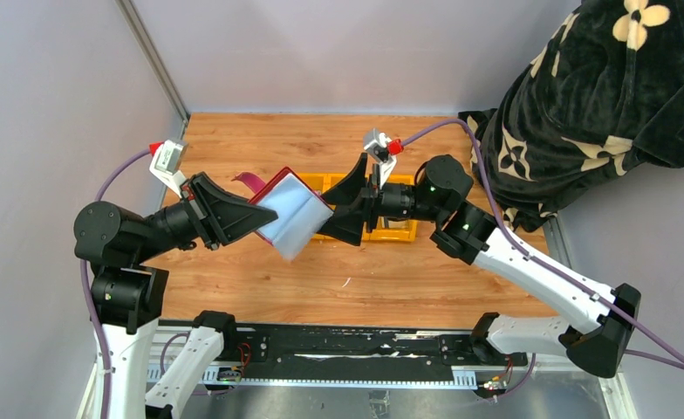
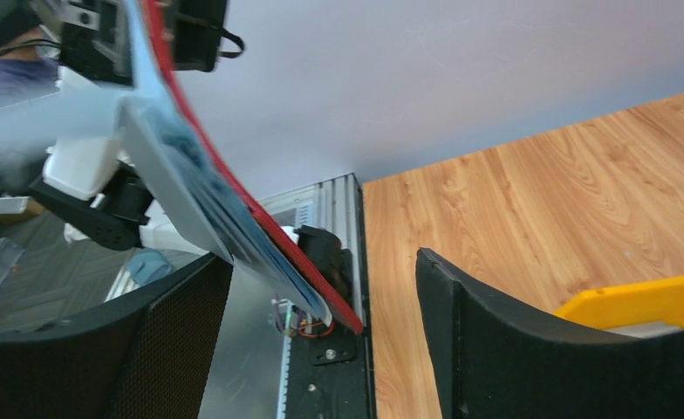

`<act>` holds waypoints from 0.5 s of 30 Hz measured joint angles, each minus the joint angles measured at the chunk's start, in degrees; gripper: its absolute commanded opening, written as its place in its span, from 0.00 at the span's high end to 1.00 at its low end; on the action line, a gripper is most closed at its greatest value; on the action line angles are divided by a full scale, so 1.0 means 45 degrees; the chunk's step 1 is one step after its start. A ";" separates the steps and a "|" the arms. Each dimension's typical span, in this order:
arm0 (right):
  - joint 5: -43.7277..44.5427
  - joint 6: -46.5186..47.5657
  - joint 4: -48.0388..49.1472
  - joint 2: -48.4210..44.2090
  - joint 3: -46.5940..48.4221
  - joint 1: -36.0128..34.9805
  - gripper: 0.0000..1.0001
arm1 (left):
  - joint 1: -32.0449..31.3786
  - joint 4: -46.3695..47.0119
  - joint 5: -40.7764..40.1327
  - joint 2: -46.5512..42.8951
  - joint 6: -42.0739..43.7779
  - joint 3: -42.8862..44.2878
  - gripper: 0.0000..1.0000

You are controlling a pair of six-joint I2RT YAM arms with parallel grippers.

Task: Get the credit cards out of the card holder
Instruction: Remove the credit card from the card holder.

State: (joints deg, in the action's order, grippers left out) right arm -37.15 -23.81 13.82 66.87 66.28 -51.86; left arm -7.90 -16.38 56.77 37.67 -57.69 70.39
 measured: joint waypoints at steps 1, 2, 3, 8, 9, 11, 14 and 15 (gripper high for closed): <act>-0.0039 -0.0097 0.0063 -0.0044 0.0000 0.0000 0.19 | 0.0000 0.0005 0.0005 -0.0010 0.0000 0.0000 1.00; -0.0092 -0.0257 0.0146 -0.0121 0.0000 0.0000 0.19 | 0.0000 0.0005 0.0005 -0.0015 0.0000 0.0000 1.00; -0.0204 -0.0452 0.0262 -0.0209 -0.0010 0.0000 0.19 | 0.0000 0.0010 0.0005 -0.0015 0.0000 0.0000 1.00; -0.0588 -0.1384 0.0879 -0.0486 -0.0019 -0.0005 0.19 | 0.0000 0.0010 -0.0058 -0.0015 0.0005 0.0000 1.00; -0.0607 -0.1496 0.0933 -0.0495 -0.0019 0.0000 0.19 | 0.0000 0.0010 -0.0058 -0.0015 0.0010 0.0000 1.00; -0.0593 -0.1613 0.0879 -0.0491 -0.0019 0.0000 0.20 | 0.0005 0.0000 -0.0058 -0.0015 0.0015 0.0000 1.00; -0.0277 -0.1554 0.0000 -0.0384 0.0199 -0.0005 0.21 | 0.0005 0.0000 -0.0058 -0.0015 0.0049 0.0000 1.00; -0.0131 -0.1472 -0.0427 -0.0267 0.0423 0.0000 0.21 | 0.0005 0.0000 -0.0073 -0.0015 0.0049 0.0000 1.00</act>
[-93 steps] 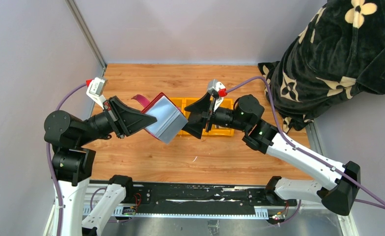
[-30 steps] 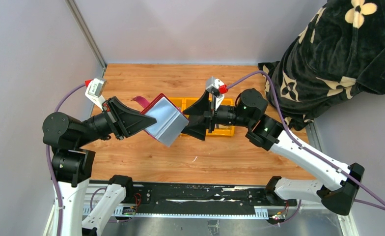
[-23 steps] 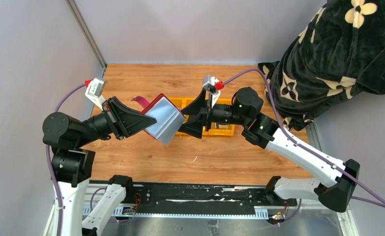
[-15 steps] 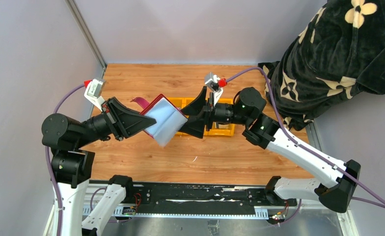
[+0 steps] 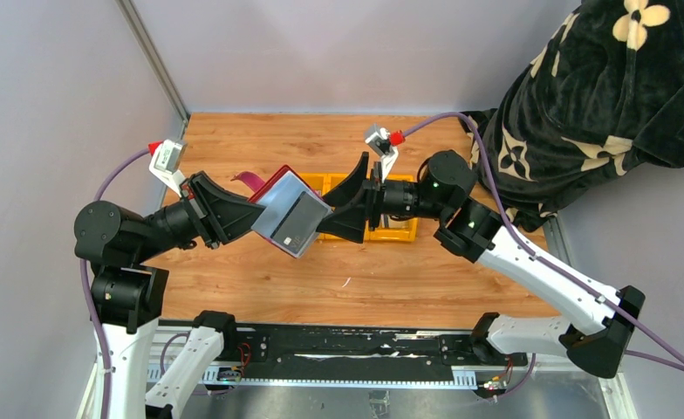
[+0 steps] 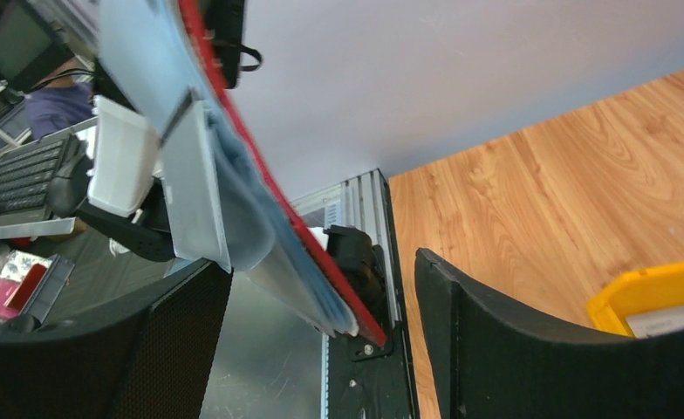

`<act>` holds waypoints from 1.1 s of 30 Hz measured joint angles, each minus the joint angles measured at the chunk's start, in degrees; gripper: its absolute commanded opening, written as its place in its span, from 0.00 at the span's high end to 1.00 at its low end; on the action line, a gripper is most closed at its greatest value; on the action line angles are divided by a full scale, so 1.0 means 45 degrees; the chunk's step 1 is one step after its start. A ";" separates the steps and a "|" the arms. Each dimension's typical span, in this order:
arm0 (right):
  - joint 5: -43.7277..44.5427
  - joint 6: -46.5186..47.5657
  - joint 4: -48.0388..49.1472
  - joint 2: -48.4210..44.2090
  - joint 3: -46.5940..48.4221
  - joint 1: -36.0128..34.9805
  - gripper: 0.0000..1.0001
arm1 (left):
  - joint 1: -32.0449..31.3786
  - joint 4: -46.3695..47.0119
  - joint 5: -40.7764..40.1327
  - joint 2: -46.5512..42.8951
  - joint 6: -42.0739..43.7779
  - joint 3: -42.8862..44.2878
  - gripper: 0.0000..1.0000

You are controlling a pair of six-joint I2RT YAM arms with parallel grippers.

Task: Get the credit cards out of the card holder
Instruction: Remove the credit card from the card holder.

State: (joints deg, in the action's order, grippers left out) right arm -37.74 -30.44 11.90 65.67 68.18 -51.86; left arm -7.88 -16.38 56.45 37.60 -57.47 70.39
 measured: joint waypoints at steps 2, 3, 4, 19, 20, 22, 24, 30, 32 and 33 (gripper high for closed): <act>0.0277 0.0204 -0.0704 0.0248 0.0398 -0.0005 0.21 | 0.0000 0.0000 -0.0024 0.0000 0.0000 0.0000 1.00; 0.0452 0.0350 -0.1083 0.0355 0.0568 0.0000 0.21 | 0.0000 0.0000 -0.0024 0.0000 0.0000 0.0000 1.00; 0.0559 0.0447 -0.1341 0.0398 0.0622 0.0000 0.21 | 0.0000 0.0000 -0.0019 0.0000 0.0000 0.0000 1.00; -0.0607 0.0058 -0.0267 0.0680 0.0631 -0.0121 0.57 | 0.0000 0.0063 0.0039 0.0000 -0.0189 0.0000 1.00; -0.0903 -0.0155 0.0155 0.0777 0.0597 -0.0131 0.63 | 0.0000 0.0102 0.0039 0.0000 -0.0219 0.0000 1.00; -0.1520 -0.0588 0.0899 0.0957 0.0500 -0.0136 0.83 | 0.0000 0.0155 0.0078 0.0000 -0.0277 0.0000 1.00; -0.2030 -0.1078 0.1637 0.1001 0.0267 -0.0136 0.98 | 0.0000 0.0160 0.0160 0.0000 -0.0287 0.0000 1.00; -0.2433 -0.1685 0.2244 0.0661 -0.0131 -0.0136 1.00 | 0.0000 0.0277 0.0272 0.0000 -0.0340 0.0000 0.67; -0.2521 -0.1817 0.2312 0.0544 -0.0204 -0.0141 1.00 | 0.0000 0.0330 0.0194 0.0005 -0.0272 0.0000 0.06; -0.2531 -0.1870 0.2312 0.0486 -0.0238 -0.0151 1.00 | 0.0000 0.0287 0.0165 0.0039 -0.0223 0.0044 0.01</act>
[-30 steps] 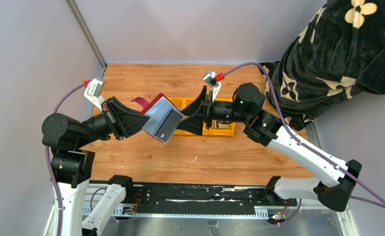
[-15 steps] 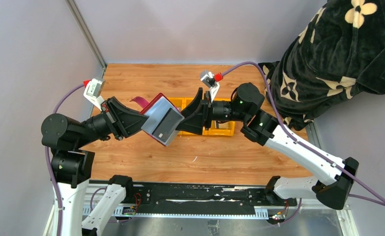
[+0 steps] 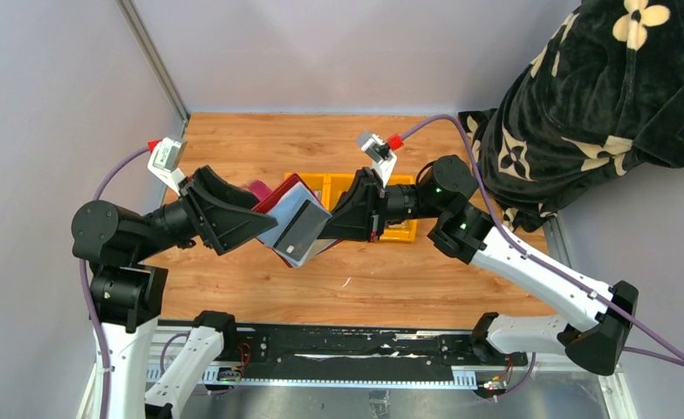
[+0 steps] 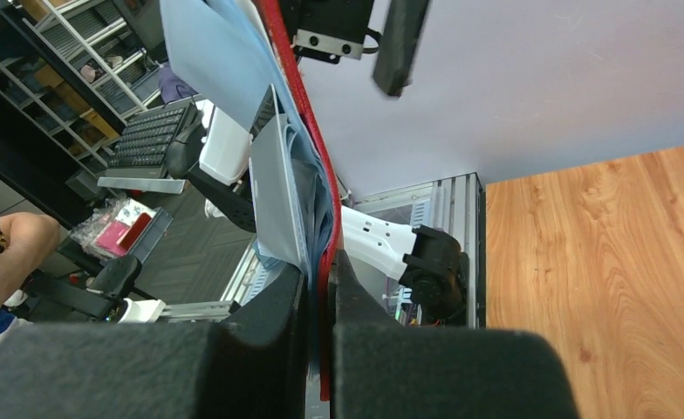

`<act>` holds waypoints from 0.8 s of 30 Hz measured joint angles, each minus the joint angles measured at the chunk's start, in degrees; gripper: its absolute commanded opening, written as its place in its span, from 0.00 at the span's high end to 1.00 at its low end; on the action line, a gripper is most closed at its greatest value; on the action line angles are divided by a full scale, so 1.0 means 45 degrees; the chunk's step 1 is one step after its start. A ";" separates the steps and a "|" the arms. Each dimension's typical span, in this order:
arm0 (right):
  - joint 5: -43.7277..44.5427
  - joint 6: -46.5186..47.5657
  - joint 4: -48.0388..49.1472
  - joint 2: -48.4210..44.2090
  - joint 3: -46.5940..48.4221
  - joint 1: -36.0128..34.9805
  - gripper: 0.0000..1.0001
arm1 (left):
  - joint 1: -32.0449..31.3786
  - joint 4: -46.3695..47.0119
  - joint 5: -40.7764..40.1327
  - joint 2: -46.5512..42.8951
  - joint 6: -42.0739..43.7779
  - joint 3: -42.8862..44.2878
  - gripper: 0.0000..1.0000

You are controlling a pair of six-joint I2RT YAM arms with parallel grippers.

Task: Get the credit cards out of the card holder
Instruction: Remove the credit card from the card holder.

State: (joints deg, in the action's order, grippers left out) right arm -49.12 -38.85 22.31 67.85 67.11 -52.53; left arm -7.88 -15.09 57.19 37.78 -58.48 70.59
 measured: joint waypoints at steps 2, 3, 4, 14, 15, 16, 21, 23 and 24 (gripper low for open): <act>0.0034 -0.0039 -0.0151 -0.0170 -0.0019 -0.0034 1.00 | 0.0000 -0.0180 -0.0141 0.0189 0.0170 0.0267 0.00; 0.0107 -0.0034 -0.0340 -0.0301 -0.0019 -0.0049 1.00 | -0.0005 -0.0374 -0.0209 0.0306 0.0350 0.0452 0.00; 0.0209 -0.0010 -0.0563 -0.0452 -0.0019 -0.0049 1.00 | 0.0000 -0.0568 -0.0301 0.0447 0.0573 0.0675 0.00; 0.1797 0.0510 -0.3298 -0.1243 0.0816 -0.0053 1.00 | 0.0000 -0.1933 -0.1360 -0.0058 0.3458 0.1914 0.00; 0.1943 0.0525 -0.3385 -0.1248 0.0889 -0.0053 1.00 | 0.0000 -0.1768 -0.1321 -0.0330 0.3483 0.1695 0.00; 0.2098 0.0529 -0.3526 -0.1248 0.0981 -0.0053 1.00 | 0.0000 -0.1486 -0.1200 -0.0738 0.3434 0.1355 0.00; 0.2467 0.0486 -0.3623 -0.1166 0.1044 -0.0053 1.00 | 0.0000 -0.0597 -0.1098 -0.1569 0.3181 0.0112 0.02; 0.2458 0.0432 -0.3604 -0.1035 0.1044 -0.0058 1.00 | 0.0000 -0.0563 -0.1515 -0.1637 0.3201 -0.0238 0.04; 0.2453 0.0398 -0.3575 -0.0952 0.1044 -0.0058 1.00 | 0.0000 -0.0563 -0.1695 -0.1632 0.3196 -0.0301 0.06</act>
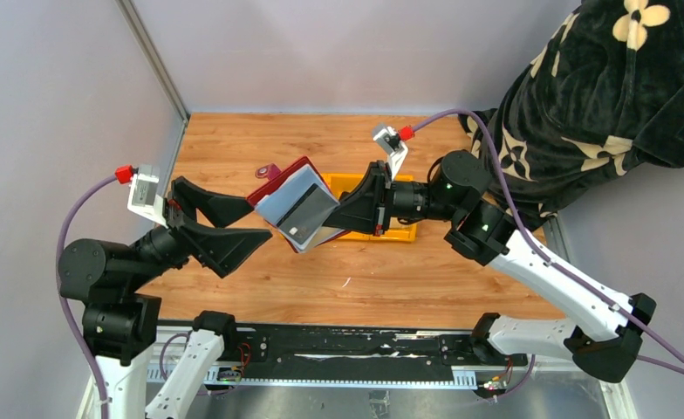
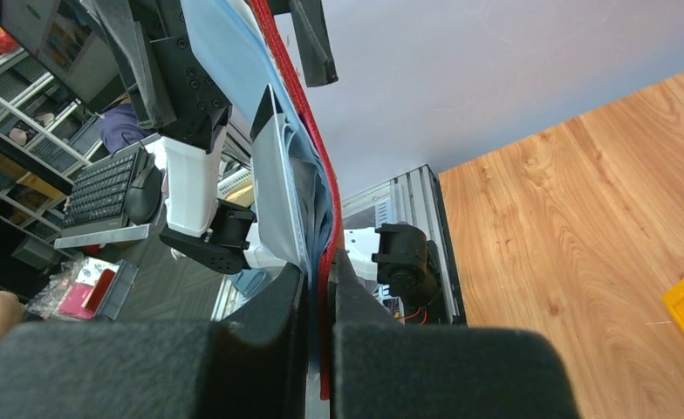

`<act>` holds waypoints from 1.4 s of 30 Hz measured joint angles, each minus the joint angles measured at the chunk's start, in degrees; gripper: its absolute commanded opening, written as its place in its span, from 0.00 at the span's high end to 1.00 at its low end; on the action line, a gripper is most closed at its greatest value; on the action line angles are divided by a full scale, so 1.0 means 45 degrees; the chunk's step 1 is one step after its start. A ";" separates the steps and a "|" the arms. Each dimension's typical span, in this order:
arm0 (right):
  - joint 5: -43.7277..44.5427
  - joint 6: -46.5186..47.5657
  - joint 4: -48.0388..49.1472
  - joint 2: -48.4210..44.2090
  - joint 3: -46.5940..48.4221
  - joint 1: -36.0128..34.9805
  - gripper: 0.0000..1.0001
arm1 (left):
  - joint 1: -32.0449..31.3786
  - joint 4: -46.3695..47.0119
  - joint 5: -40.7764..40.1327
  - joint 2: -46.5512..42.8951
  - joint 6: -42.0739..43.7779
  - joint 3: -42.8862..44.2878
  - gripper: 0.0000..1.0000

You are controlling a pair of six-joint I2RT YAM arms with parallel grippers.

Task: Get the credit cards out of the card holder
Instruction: Remove the credit card from the card holder.

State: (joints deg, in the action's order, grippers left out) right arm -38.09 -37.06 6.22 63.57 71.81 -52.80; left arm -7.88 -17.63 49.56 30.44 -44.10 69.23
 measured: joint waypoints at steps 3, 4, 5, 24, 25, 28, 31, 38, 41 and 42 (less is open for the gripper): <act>-0.0015 -0.0117 0.0063 0.0267 0.0000 -0.0044 1.00 | 0.0000 0.0257 -0.0661 0.0131 -0.0151 -0.0257 0.12; -0.0034 -0.0151 0.0078 0.0340 0.0000 -0.0063 1.00 | 0.0000 0.0369 -0.0782 0.0185 -0.0238 -0.0316 0.15; -0.0044 -0.0189 0.0107 0.0389 0.0000 -0.0078 1.00 | 0.0000 0.0481 -0.0855 0.0248 -0.0316 -0.0359 0.19; -0.0690 0.1219 -0.0583 0.0544 -0.0165 -0.0257 0.27 | 0.0000 0.0525 -0.0787 0.1064 0.0500 -0.0121 1.00; -0.0729 0.1996 -0.1355 0.0267 -0.0223 -0.0257 0.24 | 0.0000 0.0330 -0.0529 0.1200 0.0845 0.0087 1.00; -0.0704 0.3939 -0.3293 -0.0510 -0.0228 -0.0185 0.14 | 0.0000 -0.0539 0.0248 0.1549 0.2093 0.0709 1.00; -0.0515 0.5790 -0.5066 -0.1117 0.0253 -0.0131 0.11 | 0.0005 -0.1394 0.0962 0.1695 0.3201 0.0986 1.00; -0.0758 0.8014 -0.6309 0.0369 0.3764 -0.0097 0.11 | 0.0010 -0.2900 0.2788 0.2045 0.4430 0.0850 1.00; -0.1025 0.8442 -0.6538 0.1564 0.4838 -0.0117 0.11 | 0.0010 -0.3274 0.3376 0.2142 0.4517 0.0607 1.00; -0.1141 0.8592 -0.6742 0.2200 0.5178 -0.0204 0.11 | 0.0010 -0.3371 0.3589 0.2161 0.4556 0.0539 1.00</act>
State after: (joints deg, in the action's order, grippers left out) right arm -43.22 1.61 -24.12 73.47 95.11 -53.71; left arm -7.84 -32.80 65.71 40.16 -23.59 71.66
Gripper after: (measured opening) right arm 0.892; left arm 0.035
